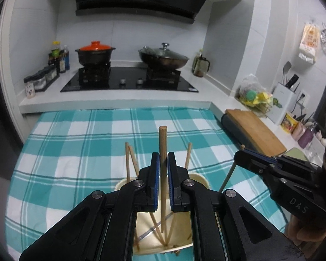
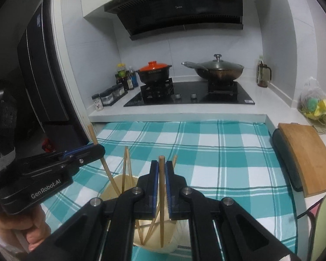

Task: Organize utensils
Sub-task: 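Lower the chopsticks into the holder and open both tools, then move both open tools back toward the remaining chopsticks and spoon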

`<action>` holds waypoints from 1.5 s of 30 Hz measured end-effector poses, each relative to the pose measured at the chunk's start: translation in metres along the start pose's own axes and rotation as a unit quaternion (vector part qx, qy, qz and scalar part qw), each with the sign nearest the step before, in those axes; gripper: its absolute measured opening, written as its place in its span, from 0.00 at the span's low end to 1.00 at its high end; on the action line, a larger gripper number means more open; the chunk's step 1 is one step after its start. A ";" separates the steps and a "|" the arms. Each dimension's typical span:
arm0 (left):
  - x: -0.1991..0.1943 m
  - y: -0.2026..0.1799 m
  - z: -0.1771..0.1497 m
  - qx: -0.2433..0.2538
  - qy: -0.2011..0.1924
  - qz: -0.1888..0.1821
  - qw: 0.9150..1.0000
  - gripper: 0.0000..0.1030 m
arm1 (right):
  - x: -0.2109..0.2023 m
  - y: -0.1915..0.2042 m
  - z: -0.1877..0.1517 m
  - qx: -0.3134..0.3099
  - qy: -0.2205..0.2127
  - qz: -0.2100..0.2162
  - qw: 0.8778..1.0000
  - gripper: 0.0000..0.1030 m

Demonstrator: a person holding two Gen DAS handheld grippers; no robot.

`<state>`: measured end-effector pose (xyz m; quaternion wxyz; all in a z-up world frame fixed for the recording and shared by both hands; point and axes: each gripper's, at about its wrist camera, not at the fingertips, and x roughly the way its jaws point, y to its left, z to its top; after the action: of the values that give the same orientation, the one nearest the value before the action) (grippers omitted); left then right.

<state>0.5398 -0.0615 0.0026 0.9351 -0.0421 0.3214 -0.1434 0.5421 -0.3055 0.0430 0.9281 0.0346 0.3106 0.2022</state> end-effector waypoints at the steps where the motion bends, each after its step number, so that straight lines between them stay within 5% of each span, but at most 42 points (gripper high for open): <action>1: 0.003 0.001 -0.001 -0.002 0.009 0.003 1.000 0.27 | 0.005 -0.002 -0.003 0.005 0.008 0.002 1.000 0.07; 4: -0.011 0.004 -0.004 -0.009 0.001 0.009 1.000 0.66 | 0.012 -0.004 -0.005 0.007 0.026 -0.005 1.000 0.12; 8: -0.053 0.009 -0.003 0.002 -0.014 0.014 1.000 0.75 | -0.019 -0.002 -0.005 0.008 -0.014 -0.013 1.000 0.53; 11: -0.091 0.015 -0.011 0.014 -0.009 0.020 1.000 0.84 | -0.051 0.006 -0.005 -0.010 -0.039 -0.021 0.999 0.54; 16: -0.152 0.026 -0.067 0.050 0.020 0.019 0.998 0.96 | -0.114 0.027 -0.031 -0.042 -0.063 -0.040 0.996 0.79; 21: -0.176 0.041 -0.168 0.059 0.069 0.029 0.995 0.96 | -0.145 0.046 -0.107 -0.065 -0.026 -0.040 0.997 0.82; 28: -0.155 0.047 -0.282 -0.016 0.104 0.043 0.994 0.96 | -0.125 0.069 -0.253 -0.039 0.062 -0.010 0.997 0.82; 32: -0.139 0.048 -0.304 -0.041 0.103 0.057 0.992 0.96 | -0.111 0.073 -0.297 -0.005 0.077 -0.019 0.997 0.82; 38: -0.128 0.050 -0.313 -0.053 0.082 0.073 0.993 0.96 | -0.100 0.065 -0.316 0.039 0.092 -0.040 0.994 0.81; 45: -0.105 0.044 -0.300 -0.043 0.078 0.088 0.992 0.96 | -0.080 0.071 -0.311 0.037 0.110 -0.023 0.993 0.56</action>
<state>0.2874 0.0150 -0.1802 0.9133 -0.0420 0.4020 -0.0494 0.2756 -0.2916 -0.1487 0.8908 0.0397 0.4190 0.1714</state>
